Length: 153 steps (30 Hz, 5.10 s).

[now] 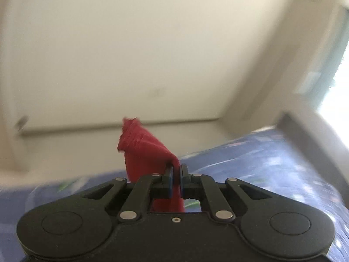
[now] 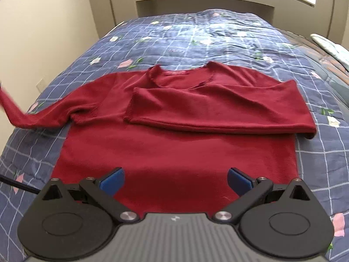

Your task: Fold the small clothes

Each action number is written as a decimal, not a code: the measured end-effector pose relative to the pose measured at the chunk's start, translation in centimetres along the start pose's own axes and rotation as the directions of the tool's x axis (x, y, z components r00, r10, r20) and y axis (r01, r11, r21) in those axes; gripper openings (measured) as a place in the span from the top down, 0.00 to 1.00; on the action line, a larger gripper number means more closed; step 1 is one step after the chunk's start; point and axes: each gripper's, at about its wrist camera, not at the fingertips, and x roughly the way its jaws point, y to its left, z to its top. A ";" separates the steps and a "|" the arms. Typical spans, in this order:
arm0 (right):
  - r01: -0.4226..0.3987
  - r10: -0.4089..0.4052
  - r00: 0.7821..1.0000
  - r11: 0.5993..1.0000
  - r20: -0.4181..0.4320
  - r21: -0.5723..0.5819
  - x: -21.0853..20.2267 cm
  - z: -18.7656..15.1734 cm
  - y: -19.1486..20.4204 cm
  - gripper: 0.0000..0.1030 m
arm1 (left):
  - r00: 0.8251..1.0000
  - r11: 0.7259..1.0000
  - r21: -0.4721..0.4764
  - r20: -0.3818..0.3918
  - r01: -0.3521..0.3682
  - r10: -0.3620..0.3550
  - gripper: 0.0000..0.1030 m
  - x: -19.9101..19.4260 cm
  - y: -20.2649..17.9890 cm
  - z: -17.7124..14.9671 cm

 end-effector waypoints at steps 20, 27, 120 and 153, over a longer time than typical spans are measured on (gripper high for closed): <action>0.223 -0.229 0.973 0.959 0.014 0.172 -1.5 -1.4 -10.7 0.00 | 0.696 0.604 0.351 -0.430 0.715 -0.575 0.95 -5.5 -24.6 -18.6; 0.275 -0.279 0.960 0.939 -0.010 0.205 -1.7 -2.6 -13.1 0.00 | 0.649 0.591 0.328 -0.587 0.737 -0.484 0.94 -2.7 -24.1 -24.6; -0.053 0.063 0.997 0.967 -0.034 0.250 6.4 5.9 -9.8 0.72 | 0.807 0.808 0.402 -0.572 0.430 -0.145 0.75 4.4 -7.6 -12.9; 0.037 -0.040 0.996 0.999 0.079 0.032 8.9 11.3 -7.8 0.93 | 0.795 0.837 0.277 -0.545 0.472 -0.267 0.84 4.4 -8.6 -12.6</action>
